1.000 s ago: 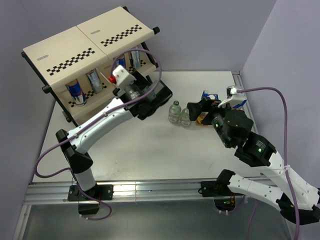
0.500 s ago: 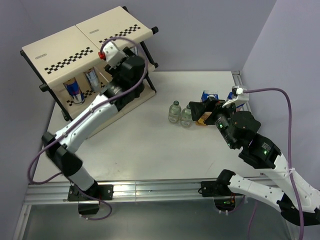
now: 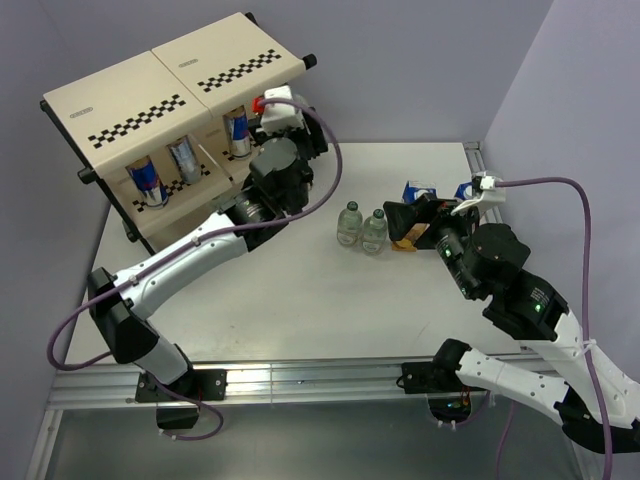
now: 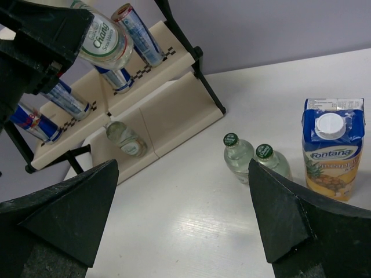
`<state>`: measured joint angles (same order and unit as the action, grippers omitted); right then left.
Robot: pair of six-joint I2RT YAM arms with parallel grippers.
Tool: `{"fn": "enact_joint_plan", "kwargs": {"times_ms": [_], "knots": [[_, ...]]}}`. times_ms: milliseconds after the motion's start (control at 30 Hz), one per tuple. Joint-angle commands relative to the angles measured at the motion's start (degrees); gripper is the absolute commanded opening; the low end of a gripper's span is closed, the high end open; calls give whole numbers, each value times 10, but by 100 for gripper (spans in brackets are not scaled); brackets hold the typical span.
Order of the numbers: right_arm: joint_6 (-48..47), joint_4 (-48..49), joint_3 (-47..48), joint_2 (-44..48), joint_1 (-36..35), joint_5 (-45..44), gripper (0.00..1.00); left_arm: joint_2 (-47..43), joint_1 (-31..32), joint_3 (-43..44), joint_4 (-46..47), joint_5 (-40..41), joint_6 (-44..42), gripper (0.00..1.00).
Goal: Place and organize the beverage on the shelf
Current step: Adjust the drink.
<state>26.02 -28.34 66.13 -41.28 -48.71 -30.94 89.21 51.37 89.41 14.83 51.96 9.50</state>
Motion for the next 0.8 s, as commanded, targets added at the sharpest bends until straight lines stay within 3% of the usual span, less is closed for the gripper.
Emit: {"fn": "enact_joint_plan", "kwargs": {"times_ms": [0,67,100,167,200,267,367,433,767], "knots": [[-14,0,25,0,3,-17,100,5,23,138,-41,33,-41,0],[-17,-4,30,-2,3,-22,100,52,37,233,-122,85,-31,0],[-18,-5,31,-3,3,-25,100,67,51,260,-206,91,-26,0],[-19,-8,34,-2,3,-26,100,103,65,332,-313,131,31,0],[-19,-9,34,0,3,-26,100,109,76,347,-410,125,92,0],[-19,-11,31,5,3,-25,100,99,82,336,-491,118,165,0],[-24,-15,28,12,3,-25,100,19,87,171,-454,101,222,0],[-27,-16,24,14,3,-27,100,-54,90,23,-320,83,191,0],[-38,6,0,1,2,-29,100,-228,96,-318,-64,136,134,0]]}}
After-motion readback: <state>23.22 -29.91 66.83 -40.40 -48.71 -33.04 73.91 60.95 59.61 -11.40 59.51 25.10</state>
